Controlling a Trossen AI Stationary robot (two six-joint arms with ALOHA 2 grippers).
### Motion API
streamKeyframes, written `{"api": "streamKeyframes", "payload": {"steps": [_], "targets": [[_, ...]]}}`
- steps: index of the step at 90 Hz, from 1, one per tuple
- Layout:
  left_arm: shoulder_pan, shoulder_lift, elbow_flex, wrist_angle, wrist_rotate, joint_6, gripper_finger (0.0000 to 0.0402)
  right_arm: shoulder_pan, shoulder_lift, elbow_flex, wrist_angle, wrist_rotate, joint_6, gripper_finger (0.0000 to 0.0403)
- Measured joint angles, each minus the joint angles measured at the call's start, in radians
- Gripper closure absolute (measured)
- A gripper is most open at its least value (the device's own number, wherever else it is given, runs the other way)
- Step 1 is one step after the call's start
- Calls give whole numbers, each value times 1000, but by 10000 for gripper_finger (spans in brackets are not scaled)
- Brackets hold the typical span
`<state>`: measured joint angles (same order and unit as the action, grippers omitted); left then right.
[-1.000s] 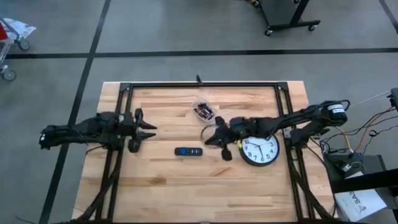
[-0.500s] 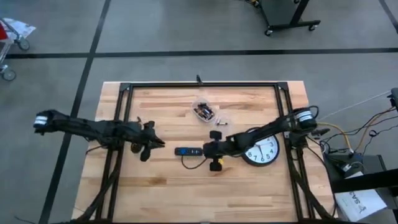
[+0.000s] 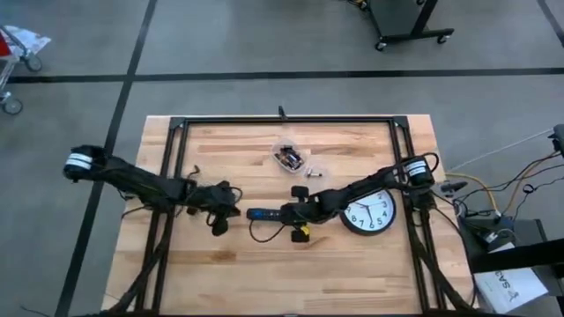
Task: Insert battery
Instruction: Adjust the black remote
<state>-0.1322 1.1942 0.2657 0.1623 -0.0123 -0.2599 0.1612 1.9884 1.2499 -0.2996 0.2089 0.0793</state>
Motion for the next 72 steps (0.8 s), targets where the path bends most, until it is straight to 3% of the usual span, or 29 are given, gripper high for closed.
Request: {"api": "streamKeyframes", "payload": {"steps": [13,31,72], "targets": [[1,75,0,34,3,18,380,-2,-14,0,-64,1,33,401],[2,74,0,30,28,40,380,4,-50,0,-173,-6,112,401],[0,63,0,21,60,76,370,6,-42,-3,-164,-27,130,401]]}}
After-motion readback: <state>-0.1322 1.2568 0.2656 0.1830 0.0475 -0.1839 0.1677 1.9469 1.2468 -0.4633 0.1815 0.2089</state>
